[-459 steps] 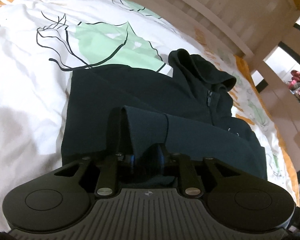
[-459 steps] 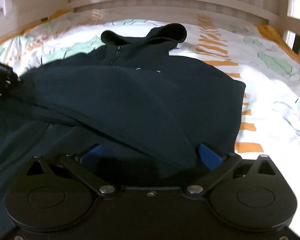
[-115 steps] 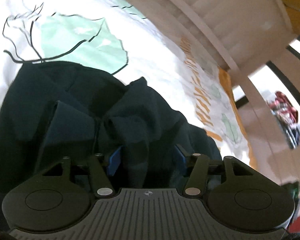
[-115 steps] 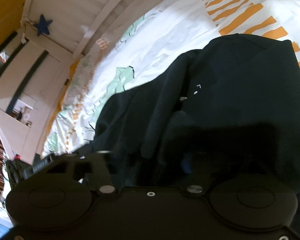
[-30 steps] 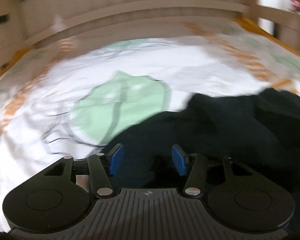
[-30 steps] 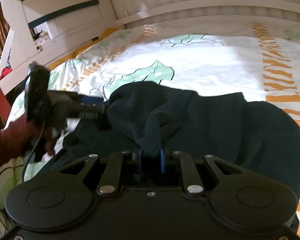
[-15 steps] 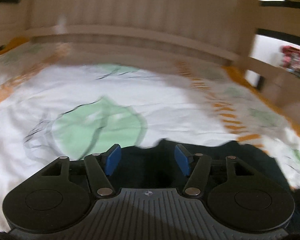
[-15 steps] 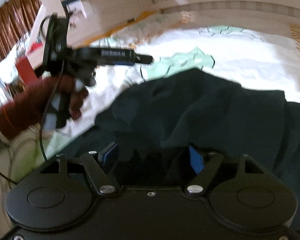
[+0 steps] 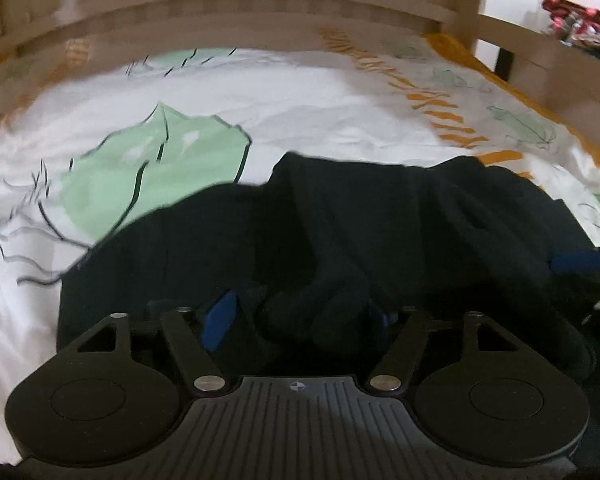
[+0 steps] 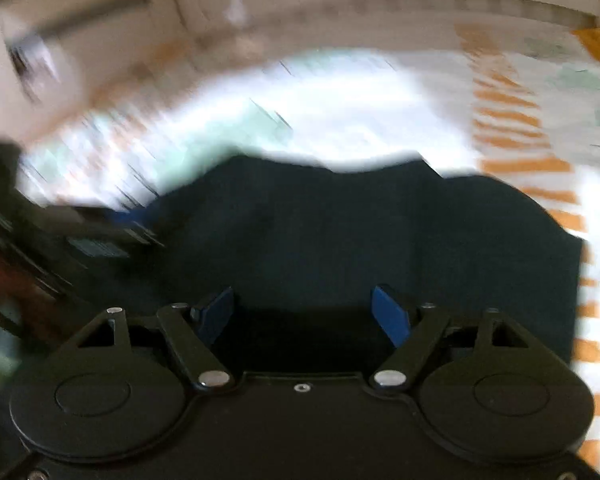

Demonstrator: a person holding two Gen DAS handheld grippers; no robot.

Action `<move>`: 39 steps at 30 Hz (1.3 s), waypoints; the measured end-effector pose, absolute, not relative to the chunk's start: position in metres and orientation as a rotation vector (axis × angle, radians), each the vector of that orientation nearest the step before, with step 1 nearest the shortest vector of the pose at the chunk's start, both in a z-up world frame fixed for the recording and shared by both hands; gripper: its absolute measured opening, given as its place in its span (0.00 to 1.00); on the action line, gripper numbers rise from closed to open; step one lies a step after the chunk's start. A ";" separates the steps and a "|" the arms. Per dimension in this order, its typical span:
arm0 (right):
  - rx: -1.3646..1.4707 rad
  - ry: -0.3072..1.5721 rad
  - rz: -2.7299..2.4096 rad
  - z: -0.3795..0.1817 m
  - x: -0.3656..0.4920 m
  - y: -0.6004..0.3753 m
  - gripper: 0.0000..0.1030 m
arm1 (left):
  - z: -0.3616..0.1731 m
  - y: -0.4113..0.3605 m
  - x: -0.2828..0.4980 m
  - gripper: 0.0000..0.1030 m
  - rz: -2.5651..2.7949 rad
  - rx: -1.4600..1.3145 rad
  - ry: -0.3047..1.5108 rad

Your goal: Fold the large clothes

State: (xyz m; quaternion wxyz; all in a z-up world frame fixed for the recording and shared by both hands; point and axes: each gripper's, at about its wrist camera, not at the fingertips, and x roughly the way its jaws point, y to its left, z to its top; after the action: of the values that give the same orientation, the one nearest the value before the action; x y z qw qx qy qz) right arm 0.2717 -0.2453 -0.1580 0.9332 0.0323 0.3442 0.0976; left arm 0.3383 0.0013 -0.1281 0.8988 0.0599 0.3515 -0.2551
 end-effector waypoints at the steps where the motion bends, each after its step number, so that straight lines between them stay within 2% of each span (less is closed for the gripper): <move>1: 0.006 0.708 0.179 -0.163 0.272 -0.242 0.76 | -0.128 0.001 0.338 0.67 -0.530 0.134 0.723; 7: -0.064 0.694 0.146 -0.159 0.264 -0.231 0.79 | -0.121 0.005 0.333 0.67 -0.512 0.099 0.709; 11: -0.073 0.557 0.147 -0.142 0.258 -0.225 0.80 | -0.106 0.006 0.319 0.67 -0.528 0.084 0.645; 14: -0.100 0.468 0.213 -0.134 0.254 -0.211 0.90 | -0.104 0.005 0.317 0.67 -0.536 0.079 0.638; 19: -0.197 0.629 0.255 -0.168 0.267 -0.182 0.91 | -0.108 0.015 0.325 0.67 -0.515 0.009 0.676; 21: -0.202 0.619 0.246 -0.177 0.268 -0.181 0.93 | -0.107 0.018 0.327 0.67 -0.505 -0.017 0.681; 26: -0.181 0.621 0.255 -0.175 0.272 -0.185 0.94 | -0.103 0.026 0.327 0.75 -0.505 -0.073 0.665; 30: -0.170 0.593 0.248 -0.172 0.267 -0.187 0.99 | -0.093 0.031 0.319 0.90 -0.500 -0.082 0.593; 34: -0.094 0.550 0.239 -0.159 0.252 -0.196 0.99 | -0.073 0.041 0.300 1.00 -0.503 -0.095 0.497; 39: -0.008 0.530 0.199 -0.135 0.231 -0.214 0.99 | -0.050 0.061 0.268 1.00 -0.474 -0.170 0.468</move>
State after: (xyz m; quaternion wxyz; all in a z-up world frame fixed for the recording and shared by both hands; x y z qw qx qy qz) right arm 0.2307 -0.2135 -0.1348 0.9602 -0.0041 0.2613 0.0984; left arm 0.2682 0.0607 -0.0500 0.9415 -0.0832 0.2294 -0.2325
